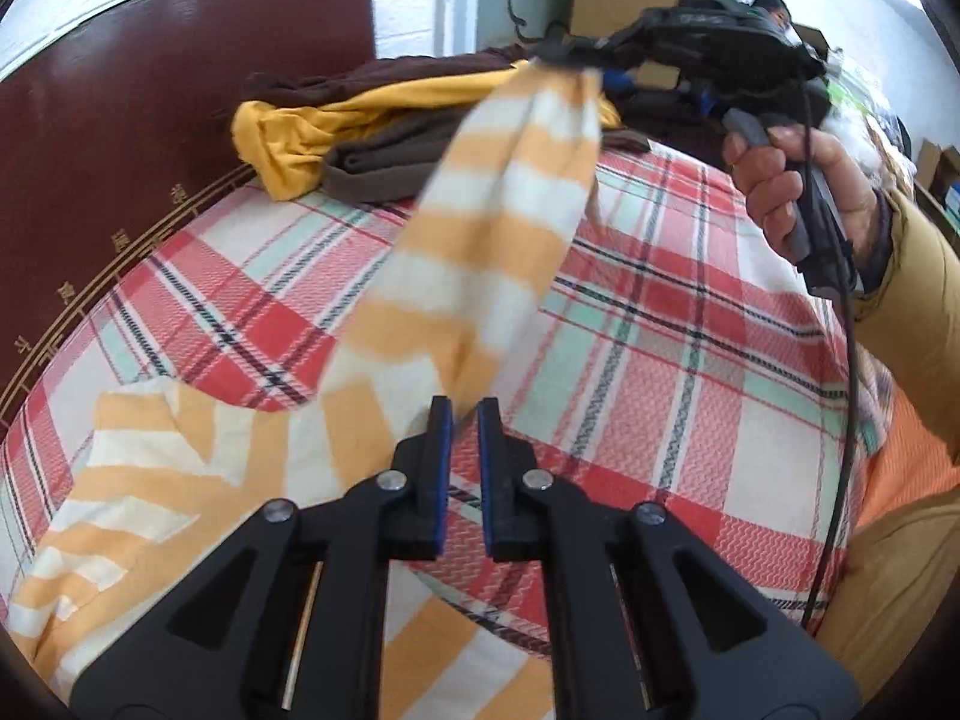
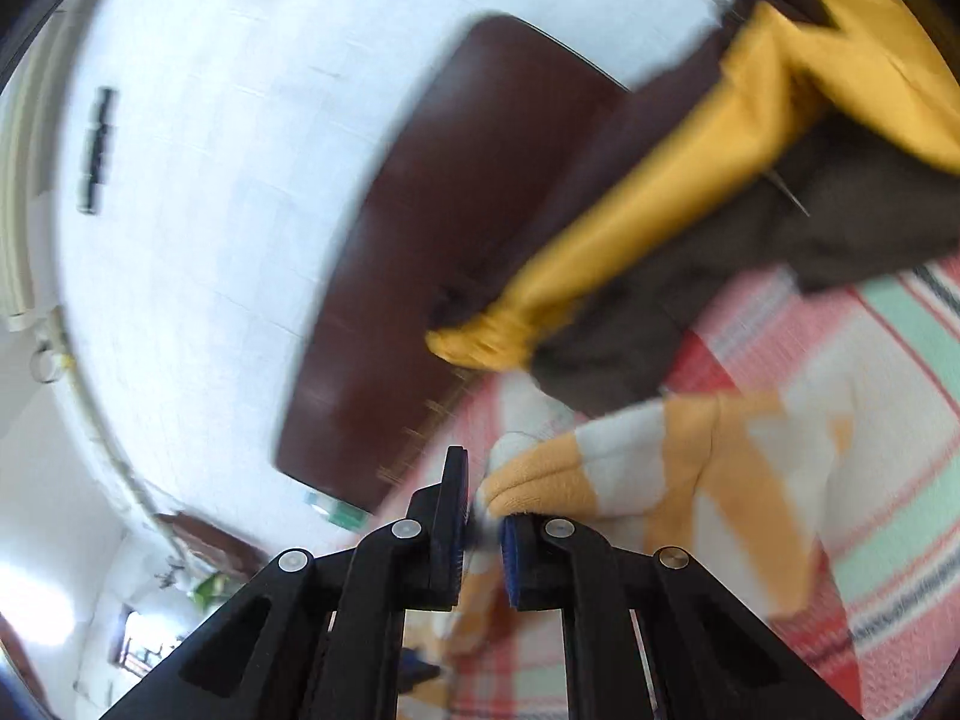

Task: Fold clothes

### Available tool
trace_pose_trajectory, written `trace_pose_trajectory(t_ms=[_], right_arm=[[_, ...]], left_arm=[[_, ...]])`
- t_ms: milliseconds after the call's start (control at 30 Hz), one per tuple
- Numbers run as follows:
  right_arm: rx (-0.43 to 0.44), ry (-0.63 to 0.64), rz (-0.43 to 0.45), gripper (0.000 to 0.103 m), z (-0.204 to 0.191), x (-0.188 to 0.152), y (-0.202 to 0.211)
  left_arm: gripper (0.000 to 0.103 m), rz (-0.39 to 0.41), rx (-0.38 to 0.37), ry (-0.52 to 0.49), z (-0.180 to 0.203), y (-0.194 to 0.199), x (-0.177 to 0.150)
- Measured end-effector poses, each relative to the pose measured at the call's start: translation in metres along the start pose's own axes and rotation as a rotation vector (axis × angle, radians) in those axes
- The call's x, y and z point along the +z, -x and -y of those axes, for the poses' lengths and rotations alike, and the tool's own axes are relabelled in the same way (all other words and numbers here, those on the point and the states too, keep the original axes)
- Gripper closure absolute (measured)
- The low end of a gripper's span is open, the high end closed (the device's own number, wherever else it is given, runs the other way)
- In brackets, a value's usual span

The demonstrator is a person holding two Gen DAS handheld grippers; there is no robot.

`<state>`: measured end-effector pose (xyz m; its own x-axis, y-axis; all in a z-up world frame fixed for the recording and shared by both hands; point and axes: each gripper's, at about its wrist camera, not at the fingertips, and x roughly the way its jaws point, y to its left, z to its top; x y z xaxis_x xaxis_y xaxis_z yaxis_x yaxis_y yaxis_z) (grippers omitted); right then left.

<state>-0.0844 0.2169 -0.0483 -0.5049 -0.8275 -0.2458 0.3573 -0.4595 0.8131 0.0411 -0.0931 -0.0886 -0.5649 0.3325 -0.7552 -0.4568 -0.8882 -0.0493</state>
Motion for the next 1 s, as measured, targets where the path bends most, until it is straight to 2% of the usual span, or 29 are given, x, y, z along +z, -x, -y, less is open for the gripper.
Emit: trace_pose_trajectory(t_ms=[67, 133, 167, 233, 300, 333, 433, 533, 567, 600, 633, 667, 700, 767, 833, 1000], right_arm=[[-0.01, 0.163, 0.063, 0.093, -0.02, 0.002, 0.009], [-0.051, 0.304, 0.041, 0.09, -0.031, -0.007, 0.01], [-0.1, 0.302, -0.017, 0.083, -0.024, -0.013, 0.005], [-0.24, 0.266, -0.152, 0.076, -0.001, -0.026, -0.007], [-0.329, 0.173, -0.267, 0.076, 0.028, -0.04, -0.014], [-0.331, 0.123, -0.301, 0.074, 0.039, -0.046, -0.013], [-0.306, 0.026, -0.303, 0.053, 0.055, -0.059, 0.006], [-0.272, 0.001, -0.264, 0.051, 0.052, -0.058, 0.018], [-0.26, -0.001, -0.246, 0.049, 0.05, -0.056, 0.021], [-0.248, -0.008, -0.219, 0.046, 0.048, -0.052, 0.025], [-0.25, -0.022, -0.19, 0.039, 0.048, -0.047, 0.029], [-0.264, -0.047, -0.166, 0.033, 0.049, -0.04, 0.033], [-0.288, -0.078, -0.143, 0.03, 0.054, -0.033, 0.033], [-0.361, -0.122, -0.109, 0.028, 0.063, -0.019, 0.029], [-0.404, -0.109, -0.104, 0.028, 0.065, -0.007, 0.015], [-0.46, -0.085, -0.199, 0.032, 0.067, 0.008, -0.036]], left_arm=[[0.095, 0.004, 0.011, 0.033, -0.01, 0.002, -0.001], [0.095, -0.012, 0.019, 0.072, -0.023, 0.0, -0.004], [0.095, -0.029, 0.03, 0.094, -0.031, -0.004, -0.007], [0.095, -0.064, 0.052, 0.139, -0.046, -0.013, -0.012], [0.095, -0.076, 0.023, 0.185, -0.058, -0.013, -0.014], [0.095, -0.082, 0.008, 0.208, -0.063, -0.014, -0.015], [0.095, -0.043, 0.002, 0.207, -0.07, 0.004, -0.014], [0.095, 0.001, 0.006, 0.227, -0.088, 0.023, -0.009], [0.091, 0.009, 0.02, 0.235, -0.094, 0.028, -0.008], [0.083, 0.018, 0.039, 0.247, -0.102, 0.034, -0.009], [0.077, 0.03, 0.064, 0.263, -0.111, 0.04, -0.009], [0.066, 0.039, 0.086, 0.273, -0.117, 0.046, -0.011], [0.06, 0.042, 0.116, 0.276, -0.123, 0.049, -0.012], [0.059, 0.037, 0.179, 0.281, -0.134, 0.054, -0.014], [0.059, 0.023, 0.189, 0.294, -0.144, 0.054, -0.015], [0.058, -0.024, 0.179, 0.327, -0.155, 0.041, -0.023]])
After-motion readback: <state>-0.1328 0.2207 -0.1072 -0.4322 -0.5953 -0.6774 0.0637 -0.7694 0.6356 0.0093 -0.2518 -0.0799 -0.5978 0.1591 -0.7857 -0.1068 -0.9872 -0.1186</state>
